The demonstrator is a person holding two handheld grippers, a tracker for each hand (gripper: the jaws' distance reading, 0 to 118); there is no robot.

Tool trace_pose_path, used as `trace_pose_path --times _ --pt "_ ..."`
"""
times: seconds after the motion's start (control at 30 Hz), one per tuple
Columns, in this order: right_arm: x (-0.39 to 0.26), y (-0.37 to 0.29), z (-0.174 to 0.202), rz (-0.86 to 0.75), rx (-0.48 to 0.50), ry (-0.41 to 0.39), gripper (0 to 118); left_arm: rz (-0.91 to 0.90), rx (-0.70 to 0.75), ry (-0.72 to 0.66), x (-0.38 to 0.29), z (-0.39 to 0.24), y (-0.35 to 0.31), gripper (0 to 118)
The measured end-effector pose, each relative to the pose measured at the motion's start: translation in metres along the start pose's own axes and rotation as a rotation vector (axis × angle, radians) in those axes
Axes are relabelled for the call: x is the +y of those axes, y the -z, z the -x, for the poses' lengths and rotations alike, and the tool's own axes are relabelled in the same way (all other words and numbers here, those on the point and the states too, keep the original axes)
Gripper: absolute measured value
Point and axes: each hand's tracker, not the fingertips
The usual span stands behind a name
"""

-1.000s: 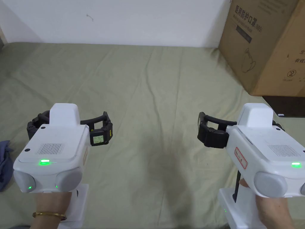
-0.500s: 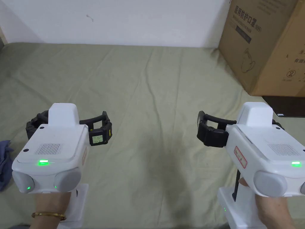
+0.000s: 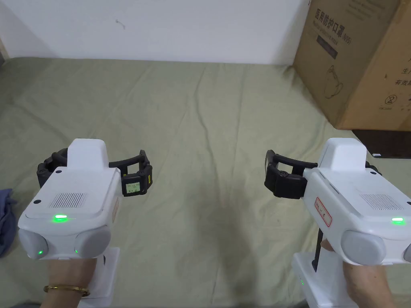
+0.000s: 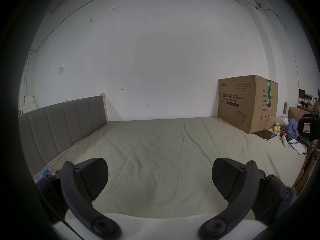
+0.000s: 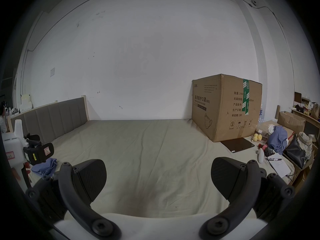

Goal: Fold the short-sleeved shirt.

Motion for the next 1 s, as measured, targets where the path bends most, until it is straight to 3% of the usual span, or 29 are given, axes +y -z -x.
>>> trace_pose_path --times 0.77,0.87,1.0 --pt "0.005 0.004 0.002 0.023 -0.005 -0.006 118 0.004 0.001 -0.005 0.001 0.001 0.001 118" --pt "0.021 0.017 -0.001 0.181 -0.049 0.047 118 0.078 0.028 -0.009 0.007 -0.001 0.006 118" --pt "0.034 0.044 -0.009 0.549 -0.025 0.16 115 0.22 0.016 -0.057 0.012 -0.004 0.016 118"
